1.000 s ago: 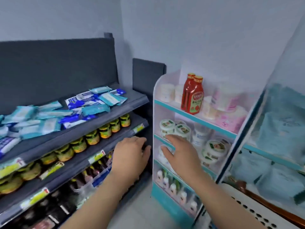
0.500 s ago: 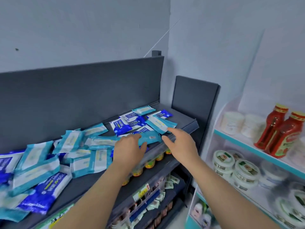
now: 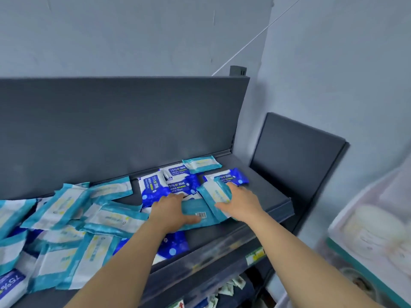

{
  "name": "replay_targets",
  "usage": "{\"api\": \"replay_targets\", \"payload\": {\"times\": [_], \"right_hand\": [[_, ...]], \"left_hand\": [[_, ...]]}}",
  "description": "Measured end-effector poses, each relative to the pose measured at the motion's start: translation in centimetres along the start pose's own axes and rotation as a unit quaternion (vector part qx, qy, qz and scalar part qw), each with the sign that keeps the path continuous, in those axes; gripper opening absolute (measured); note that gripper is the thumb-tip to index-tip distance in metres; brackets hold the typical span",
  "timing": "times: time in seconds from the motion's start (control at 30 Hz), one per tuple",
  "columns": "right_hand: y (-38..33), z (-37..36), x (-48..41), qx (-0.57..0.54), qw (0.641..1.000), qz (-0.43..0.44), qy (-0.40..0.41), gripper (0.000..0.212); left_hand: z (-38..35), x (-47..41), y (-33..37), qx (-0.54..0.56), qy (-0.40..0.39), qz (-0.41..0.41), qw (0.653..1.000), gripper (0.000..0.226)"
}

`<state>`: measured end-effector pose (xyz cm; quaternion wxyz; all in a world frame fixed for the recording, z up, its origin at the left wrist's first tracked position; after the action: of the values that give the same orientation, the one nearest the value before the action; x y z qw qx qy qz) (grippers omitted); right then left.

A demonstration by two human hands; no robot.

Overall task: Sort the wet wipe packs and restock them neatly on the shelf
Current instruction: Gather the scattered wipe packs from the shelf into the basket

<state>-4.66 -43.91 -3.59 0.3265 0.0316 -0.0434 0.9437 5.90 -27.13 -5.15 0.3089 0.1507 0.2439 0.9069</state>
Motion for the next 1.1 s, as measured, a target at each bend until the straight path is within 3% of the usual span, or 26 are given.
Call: {"api": "replay_targets", "payload": {"times": [0.1,0.23,0.37,0.43,0.53,0.67,0.83,0.93,1.1], "right_hand": [[0.9,-2.0,-2.9,-0.044,0.997,-0.001,-0.058,0.083],[0.6,-1.5,-5.5,-0.132,0.99,0.038,-0.043,0.047],[0.1,0.7,-8.2,-0.021,0.998,0.064,0.017,0.048],[0.0,0.5,-9.4,-0.021,0.997,0.069,-0.008,0.05],[0.2,-0.7,-11.0,-0.002,0.996,0.076,-0.054,0.058],[1.0,-1.2,-12.2,-0.005,0.994,0.077,-0.073,0.066],[2.0,-1.5,-11.6,0.033,0.997,0.042,-0.054,0.075],[2.1,-2.0,-10.4,-0.083,0.994,0.024,-0.061,0.05],[2.4,-2.4,-9.1,-0.229,0.972,0.012,-0.046,0.04]], "left_hand": [[0.0,-1.5,-0.1,0.021,-0.004,0.034,0.999,0.079],[1.4,-3.0,-0.5,0.108,0.042,0.051,0.992,0.051],[3.7,-4.6,-0.9,0.148,0.113,0.053,0.981,0.046],[3.9,-5.7,-1.3,0.15,0.111,0.057,0.981,0.046],[3.0,-7.4,-2.0,0.098,0.05,0.072,0.991,0.055],[2.8,-8.6,-2.6,-0.032,0.003,0.082,0.996,0.086],[3.5,-8.1,-2.2,-0.154,0.007,0.121,0.981,0.087],[2.9,-7.7,-2.4,-0.109,0.012,0.147,0.983,0.08],[1.6,-7.1,-1.1,0.062,0.082,0.121,0.987,0.077]]}}
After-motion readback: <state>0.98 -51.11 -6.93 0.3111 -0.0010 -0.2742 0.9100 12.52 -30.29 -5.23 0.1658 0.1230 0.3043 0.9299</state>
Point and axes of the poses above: each hand's wrist, its own x-axis away from the middle knuckle, its own z-axis out of the back of the hand, y = z × x, the point moved 9 cm from there along -x, towards the middle knuckle, and after that the axes turned 15 degrees about x, right-handed, at the moved point
